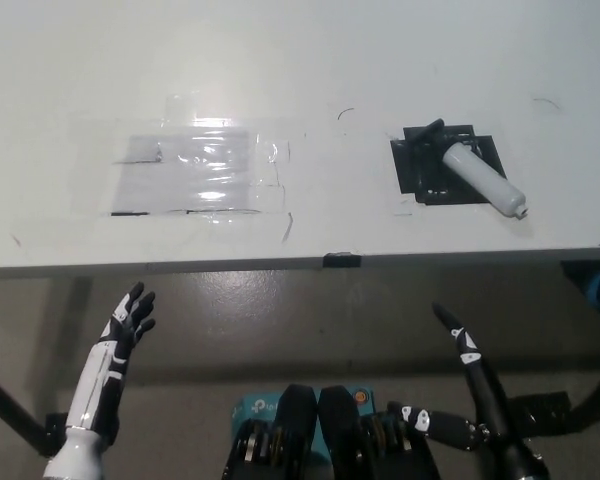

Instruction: The robot uses right hand to pick up a small white air pumper and uses its left hand to compress it, and then puts it on the desk

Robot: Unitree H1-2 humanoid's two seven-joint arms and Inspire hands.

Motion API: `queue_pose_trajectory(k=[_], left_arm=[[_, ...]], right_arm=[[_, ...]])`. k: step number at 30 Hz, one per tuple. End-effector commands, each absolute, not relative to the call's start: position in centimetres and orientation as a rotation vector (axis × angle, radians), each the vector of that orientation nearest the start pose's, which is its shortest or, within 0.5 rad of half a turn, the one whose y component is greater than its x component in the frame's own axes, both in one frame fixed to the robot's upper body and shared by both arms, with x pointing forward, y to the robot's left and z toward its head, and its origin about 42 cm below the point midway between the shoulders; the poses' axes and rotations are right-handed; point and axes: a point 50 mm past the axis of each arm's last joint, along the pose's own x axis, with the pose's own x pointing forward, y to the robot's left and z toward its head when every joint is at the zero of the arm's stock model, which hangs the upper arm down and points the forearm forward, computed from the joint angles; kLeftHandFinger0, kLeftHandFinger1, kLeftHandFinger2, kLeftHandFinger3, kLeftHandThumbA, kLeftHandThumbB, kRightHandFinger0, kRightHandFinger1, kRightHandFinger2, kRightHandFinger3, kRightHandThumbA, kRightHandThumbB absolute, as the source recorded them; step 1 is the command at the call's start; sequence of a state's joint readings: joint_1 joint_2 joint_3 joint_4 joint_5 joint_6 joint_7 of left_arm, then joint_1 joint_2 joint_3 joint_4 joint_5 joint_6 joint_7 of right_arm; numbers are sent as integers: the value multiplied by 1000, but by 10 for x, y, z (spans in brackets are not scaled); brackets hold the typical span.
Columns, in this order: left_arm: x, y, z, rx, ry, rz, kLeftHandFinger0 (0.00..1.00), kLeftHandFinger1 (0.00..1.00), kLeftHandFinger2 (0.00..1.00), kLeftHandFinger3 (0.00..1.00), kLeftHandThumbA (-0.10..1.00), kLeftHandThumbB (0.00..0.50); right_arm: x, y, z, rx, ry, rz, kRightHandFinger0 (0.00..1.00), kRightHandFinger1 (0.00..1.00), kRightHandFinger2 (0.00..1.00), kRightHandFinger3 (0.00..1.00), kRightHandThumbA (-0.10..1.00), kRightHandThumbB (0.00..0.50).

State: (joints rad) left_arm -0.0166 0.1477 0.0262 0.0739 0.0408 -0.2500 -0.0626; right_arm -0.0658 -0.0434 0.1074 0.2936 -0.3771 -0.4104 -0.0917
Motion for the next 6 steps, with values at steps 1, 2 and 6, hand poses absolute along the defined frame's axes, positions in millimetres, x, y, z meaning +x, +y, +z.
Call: queue_pose_trajectory(k=[1,2,6], left_arm=[[291,267,108,174,-262,-39,1000,1000,1000,1000,1000,68],[289,267,107,173,-262,-36,1000,1000,1000,1000,1000,59],[285,268,103,174,-257,-31,1000,1000,1000,1000,1000,67]], right_arm=[[304,-183,79,-363,-323,162,1000,1000,1000,1000,920,240],[305,-184,79,-362,-323,169,1000,1000,1000,1000,918,243],[306,-184,81,-370,-323,184,1000,1000,1000,1000,922,252]])
